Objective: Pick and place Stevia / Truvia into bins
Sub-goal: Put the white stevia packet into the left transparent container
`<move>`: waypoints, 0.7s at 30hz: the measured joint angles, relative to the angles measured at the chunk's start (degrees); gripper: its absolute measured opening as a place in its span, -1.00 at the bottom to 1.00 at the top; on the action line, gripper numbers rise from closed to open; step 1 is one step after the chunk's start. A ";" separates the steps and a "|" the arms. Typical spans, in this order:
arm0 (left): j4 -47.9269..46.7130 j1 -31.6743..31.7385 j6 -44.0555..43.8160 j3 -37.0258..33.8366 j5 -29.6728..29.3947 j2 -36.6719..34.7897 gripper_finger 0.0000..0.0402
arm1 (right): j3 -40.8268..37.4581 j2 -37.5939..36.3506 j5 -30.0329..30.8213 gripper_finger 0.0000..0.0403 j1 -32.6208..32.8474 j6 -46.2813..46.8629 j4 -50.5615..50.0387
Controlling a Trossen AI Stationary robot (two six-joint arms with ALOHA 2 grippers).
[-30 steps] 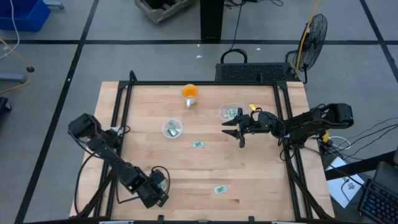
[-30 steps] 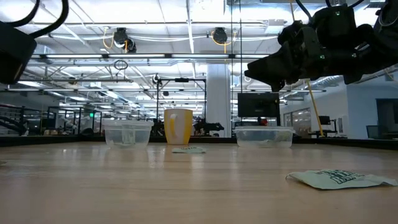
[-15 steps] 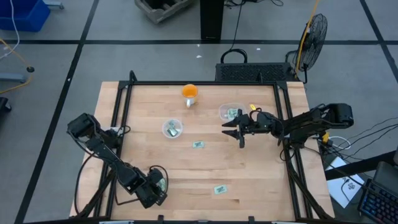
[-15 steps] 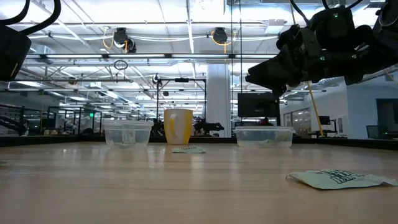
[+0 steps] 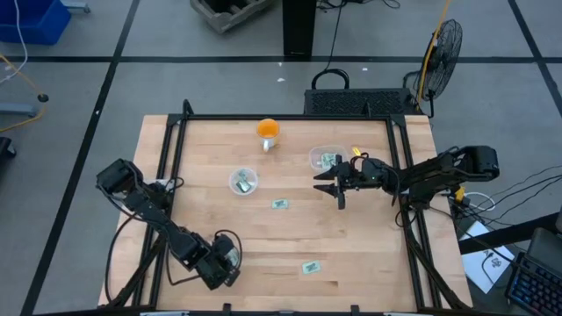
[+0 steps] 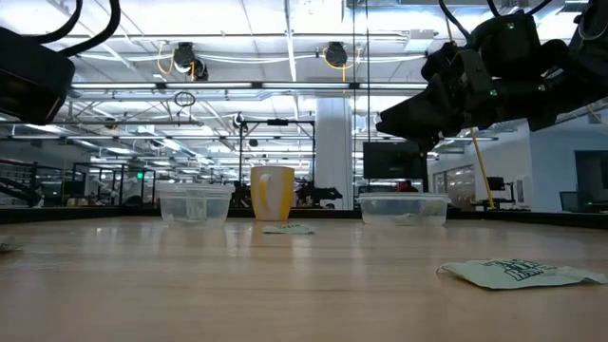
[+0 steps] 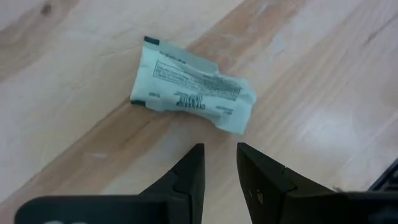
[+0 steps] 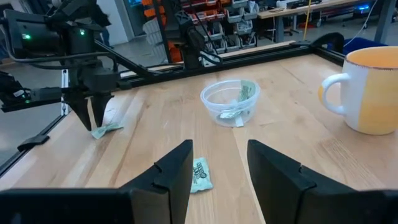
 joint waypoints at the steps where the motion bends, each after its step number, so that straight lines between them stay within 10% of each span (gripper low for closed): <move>1: -0.01 0.00 0.27 0.00 -0.02 0.00 -0.52 | 0.00 -0.02 0.00 -0.29 0.02 0.00 -0.05; 21: 4.80 -0.04 24.81 4.16 -4.95 -0.19 -0.52 | 0.00 -0.01 0.00 -0.29 0.02 0.00 -0.51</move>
